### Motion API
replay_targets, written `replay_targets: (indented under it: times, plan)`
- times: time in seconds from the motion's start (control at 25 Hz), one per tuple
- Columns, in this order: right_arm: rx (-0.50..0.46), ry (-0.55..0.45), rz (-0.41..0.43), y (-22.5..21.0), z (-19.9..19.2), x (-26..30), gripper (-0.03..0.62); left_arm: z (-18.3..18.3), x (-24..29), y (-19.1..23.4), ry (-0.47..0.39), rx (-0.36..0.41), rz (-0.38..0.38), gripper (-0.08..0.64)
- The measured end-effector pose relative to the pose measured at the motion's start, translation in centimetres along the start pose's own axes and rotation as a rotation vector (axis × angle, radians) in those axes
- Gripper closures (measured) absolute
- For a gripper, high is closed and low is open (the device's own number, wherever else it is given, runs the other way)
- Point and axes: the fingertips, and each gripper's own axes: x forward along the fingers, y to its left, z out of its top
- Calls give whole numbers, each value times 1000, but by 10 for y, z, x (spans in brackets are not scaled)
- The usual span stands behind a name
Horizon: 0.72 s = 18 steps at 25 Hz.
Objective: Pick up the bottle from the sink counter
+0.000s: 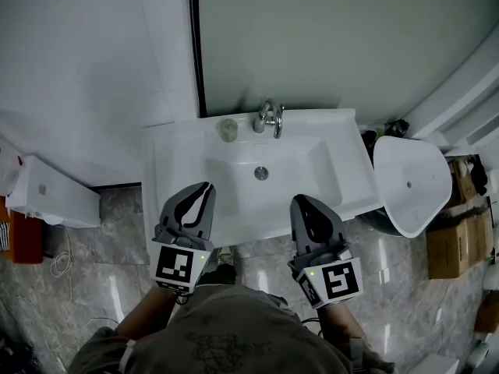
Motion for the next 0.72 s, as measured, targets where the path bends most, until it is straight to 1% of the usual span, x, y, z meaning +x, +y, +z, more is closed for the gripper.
replay_targets:
  times: [0.16,0.24,0.36,0.48,0.6,0.72]
  plan:
    - [-10,27,-30,-16,-3,25,558,-4,25,16,16,-8,-15,531]
    - [-12,30,-31,-19,-2,38,558,-4,35,22,9,-6,-25,531]
    - [-29,20,-18,-19,0,58,558,-3,48,28,-2,-30,-51,531]
    - [-48,44,7,-17,-6,76,558,-7,59,35,3,-51,-62,530]
    - [-70,64,30,-16,-13,88,558,-11,74,40,-8,-29,-57,529]
    - [-69,73,38,-22,-19,94,558,-15,86,41,14,-39,-39,529]
